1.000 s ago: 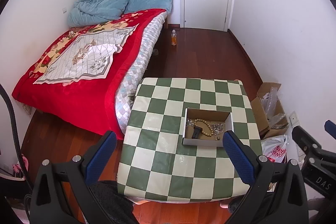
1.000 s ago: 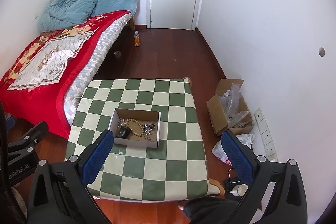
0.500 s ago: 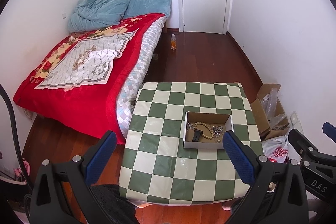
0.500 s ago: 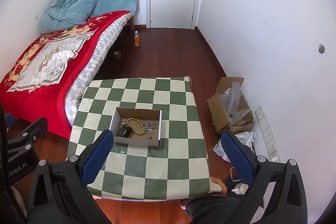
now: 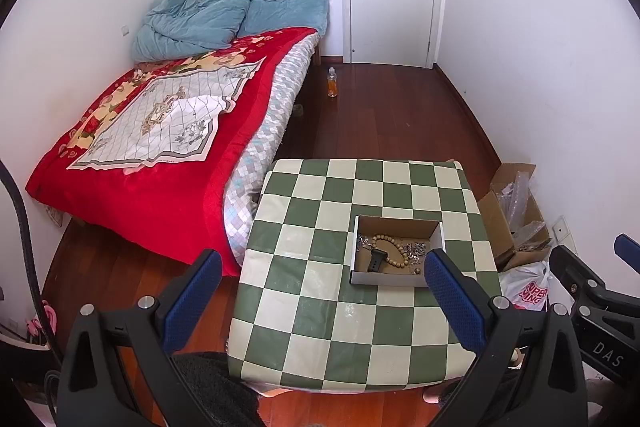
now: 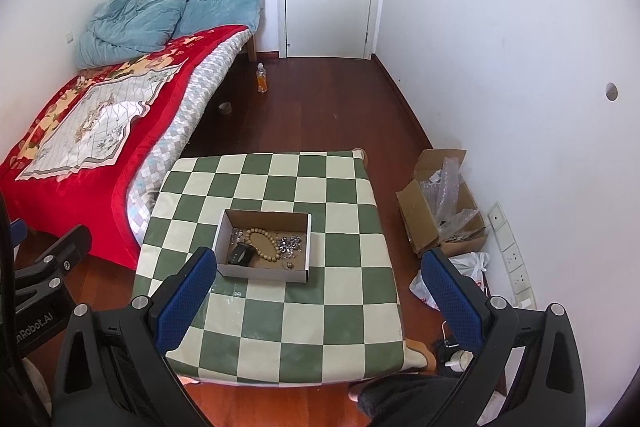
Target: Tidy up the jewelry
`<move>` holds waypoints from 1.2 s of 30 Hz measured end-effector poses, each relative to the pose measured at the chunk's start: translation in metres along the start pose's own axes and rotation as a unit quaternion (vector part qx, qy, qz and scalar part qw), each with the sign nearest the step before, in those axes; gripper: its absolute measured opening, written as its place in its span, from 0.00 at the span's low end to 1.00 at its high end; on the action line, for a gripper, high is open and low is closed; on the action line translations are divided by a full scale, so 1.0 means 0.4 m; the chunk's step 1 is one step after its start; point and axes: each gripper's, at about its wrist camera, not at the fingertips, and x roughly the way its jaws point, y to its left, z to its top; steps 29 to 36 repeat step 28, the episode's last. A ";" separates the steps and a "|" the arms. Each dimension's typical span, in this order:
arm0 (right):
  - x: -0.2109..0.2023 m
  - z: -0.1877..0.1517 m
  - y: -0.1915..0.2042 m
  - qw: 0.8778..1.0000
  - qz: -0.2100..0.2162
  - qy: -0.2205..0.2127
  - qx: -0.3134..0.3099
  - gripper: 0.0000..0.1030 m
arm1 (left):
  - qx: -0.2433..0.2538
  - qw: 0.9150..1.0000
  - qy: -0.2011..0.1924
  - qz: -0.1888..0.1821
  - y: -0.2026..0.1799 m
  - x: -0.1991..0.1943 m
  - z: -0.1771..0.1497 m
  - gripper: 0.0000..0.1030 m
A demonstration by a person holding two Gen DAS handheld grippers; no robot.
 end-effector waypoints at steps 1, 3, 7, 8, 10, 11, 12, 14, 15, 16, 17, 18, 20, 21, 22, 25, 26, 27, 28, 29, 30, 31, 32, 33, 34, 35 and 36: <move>0.000 0.001 0.000 1.000 0.000 0.000 0.001 1.00 | -0.001 1.000 0.000 0.000 0.000 -0.001 0.000 1.00; 0.000 0.001 0.001 1.000 0.000 0.001 0.000 1.00 | 0.000 1.000 0.000 0.000 0.000 -0.001 0.000 1.00; -0.001 0.001 0.003 1.000 -0.001 -0.001 0.001 1.00 | 0.001 1.000 0.000 0.000 0.001 -0.001 0.000 1.00; -0.002 0.001 0.003 1.000 0.000 -0.001 0.002 1.00 | 0.001 1.000 0.000 0.000 0.000 -0.002 0.000 1.00; -0.002 0.002 0.003 1.000 0.000 -0.001 0.004 1.00 | 0.001 1.000 0.001 0.000 0.000 -0.001 0.000 1.00; -0.003 0.002 0.003 1.000 0.000 -0.001 0.004 1.00 | 0.000 1.000 0.000 0.001 0.000 -0.002 0.000 1.00; -0.002 0.001 0.003 1.000 0.000 0.000 0.004 1.00 | 0.001 1.000 -0.001 0.000 -0.001 -0.002 -0.002 1.00; -0.003 0.001 0.003 1.000 0.000 -0.001 0.004 1.00 | 0.000 1.000 -0.001 0.001 -0.001 -0.003 -0.002 1.00; -0.002 0.002 0.003 1.000 0.000 0.000 0.004 1.00 | 0.001 1.000 -0.001 0.001 -0.001 -0.003 -0.003 1.00; -0.002 0.001 0.003 1.000 0.000 0.000 0.004 1.00 | 0.001 1.000 -0.001 0.001 -0.001 -0.003 -0.003 1.00; -0.003 0.002 0.003 1.000 -0.001 -0.001 0.004 1.00 | 0.001 1.000 -0.001 0.001 -0.002 -0.003 -0.003 1.00; -0.002 0.002 0.003 1.000 0.000 -0.001 0.004 1.00 | 0.001 1.000 -0.001 0.001 -0.001 -0.003 -0.003 1.00; -0.003 0.002 0.003 1.000 -0.001 -0.001 0.005 1.00 | -0.001 1.000 0.000 0.000 -0.001 -0.003 -0.004 1.00; -0.003 0.002 0.003 1.000 0.000 -0.001 0.004 1.00 | 0.000 1.000 0.000 0.000 -0.002 -0.004 -0.004 1.00; -0.002 0.002 0.003 1.000 0.000 -0.001 0.004 1.00 | 0.000 1.000 0.000 0.000 -0.002 -0.004 -0.005 1.00; -0.004 0.000 0.002 1.000 0.000 -0.001 0.005 1.00 | -0.001 1.000 -0.001 -0.002 -0.001 -0.006 -0.007 1.00; -0.004 0.001 0.002 1.000 -0.001 -0.001 0.005 1.00 | 0.000 1.000 0.001 -0.001 -0.002 -0.006 -0.007 1.00; -0.005 0.000 0.003 1.000 -0.001 -0.001 0.004 1.00 | -0.001 1.000 0.001 -0.002 -0.002 -0.006 -0.007 1.00; -0.004 0.001 0.002 1.000 -0.001 -0.001 0.004 1.00 | -0.001 1.000 0.002 -0.002 -0.003 -0.008 -0.007 1.00; -0.004 0.001 0.002 1.000 -0.001 -0.001 0.004 1.00 | -0.001 1.000 0.002 -0.002 -0.003 -0.008 -0.007 1.00; -0.004 0.001 0.002 1.000 -0.001 -0.001 0.004 1.00 | -0.001 1.000 0.002 -0.002 -0.003 -0.008 -0.007 1.00; -0.004 0.001 0.002 1.000 -0.001 -0.001 0.004 1.00 | -0.001 1.000 0.002 -0.002 -0.003 -0.008 -0.007 1.00; -0.004 0.001 0.002 1.000 -0.001 -0.001 0.004 1.00 | -0.001 1.000 0.002 -0.002 -0.003 -0.008 -0.007 1.00; -0.004 0.001 0.002 1.000 -0.001 -0.001 0.004 1.00 | -0.001 1.000 0.002 -0.002 -0.003 -0.008 -0.007 1.00; -0.004 0.001 0.002 1.000 -0.001 -0.001 0.004 1.00 | -0.001 1.000 0.002 -0.002 -0.003 -0.008 -0.007 1.00; -0.004 0.001 0.002 1.000 -0.001 -0.001 0.004 1.00 | -0.001 1.000 0.002 -0.002 -0.003 -0.008 -0.007 1.00; -0.004 0.001 0.002 1.000 -0.001 -0.001 0.004 1.00 | -0.001 1.000 0.002 -0.002 -0.003 -0.008 -0.007 1.00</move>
